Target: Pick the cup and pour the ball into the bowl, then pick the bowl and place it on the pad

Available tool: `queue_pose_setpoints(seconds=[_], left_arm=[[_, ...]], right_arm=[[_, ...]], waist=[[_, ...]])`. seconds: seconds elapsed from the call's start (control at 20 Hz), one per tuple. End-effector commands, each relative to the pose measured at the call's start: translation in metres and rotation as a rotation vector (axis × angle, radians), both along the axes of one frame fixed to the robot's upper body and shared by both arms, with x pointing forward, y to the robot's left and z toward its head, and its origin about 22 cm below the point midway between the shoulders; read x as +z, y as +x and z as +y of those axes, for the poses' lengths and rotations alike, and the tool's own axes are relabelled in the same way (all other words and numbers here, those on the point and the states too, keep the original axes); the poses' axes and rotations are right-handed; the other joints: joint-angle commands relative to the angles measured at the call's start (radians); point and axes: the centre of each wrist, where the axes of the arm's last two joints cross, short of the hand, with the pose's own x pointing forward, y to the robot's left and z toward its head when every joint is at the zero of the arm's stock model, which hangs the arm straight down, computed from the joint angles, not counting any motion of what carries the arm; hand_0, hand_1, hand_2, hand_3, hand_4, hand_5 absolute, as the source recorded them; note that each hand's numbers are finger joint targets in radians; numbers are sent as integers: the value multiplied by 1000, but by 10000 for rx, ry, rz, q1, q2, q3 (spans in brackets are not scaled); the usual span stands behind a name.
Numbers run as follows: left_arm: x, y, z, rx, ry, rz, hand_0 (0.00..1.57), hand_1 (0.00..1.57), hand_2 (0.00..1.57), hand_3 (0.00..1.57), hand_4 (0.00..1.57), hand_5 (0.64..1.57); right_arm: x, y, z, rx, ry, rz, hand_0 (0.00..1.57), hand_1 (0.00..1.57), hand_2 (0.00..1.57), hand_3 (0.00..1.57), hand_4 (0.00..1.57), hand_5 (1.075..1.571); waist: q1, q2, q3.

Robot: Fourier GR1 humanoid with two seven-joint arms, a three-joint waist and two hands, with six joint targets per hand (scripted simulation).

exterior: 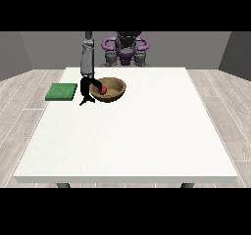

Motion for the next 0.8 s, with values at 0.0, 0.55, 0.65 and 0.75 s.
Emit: queue_pose_setpoints(seconds=[0.0, 0.55, 0.65, 0.75], left_arm=[[-5, -1, 15, -14, -97, 335, 0, 0, 0, 0, 0, 1546], [-87, -1, 89, 1321, -806, 1893, 0, 0, 0, 0, 0, 1546], [-79, -9, 97, 1427, -867, 1795, 0, 0, 0, 0, 0, 1543], [-79, -18, 108, 1416, -759, 1545, 0, 0, 0, 0, 0, 1541]], right_arm=[[-30, -15, -6, -693, -774, 2293, 1571, 1571, 1571, 1571, 1178, 1417], [84, 14, -12, -312, -3357, 3527, 1571, 1571, 1571, 1571, 1261, 1470], [86, 16, -21, -313, -3312, 3776, 1571, 1571, 1571, 1571, 1250, 1476], [97, 19, -42, -311, -2947, 3555, 1571, 1571, 1571, 1571, 1259, 1486]], waist=[[127, 86, 279], [-1284, -1635, 267], [-1410, -1654, 286], [-1289, -1231, 291]])
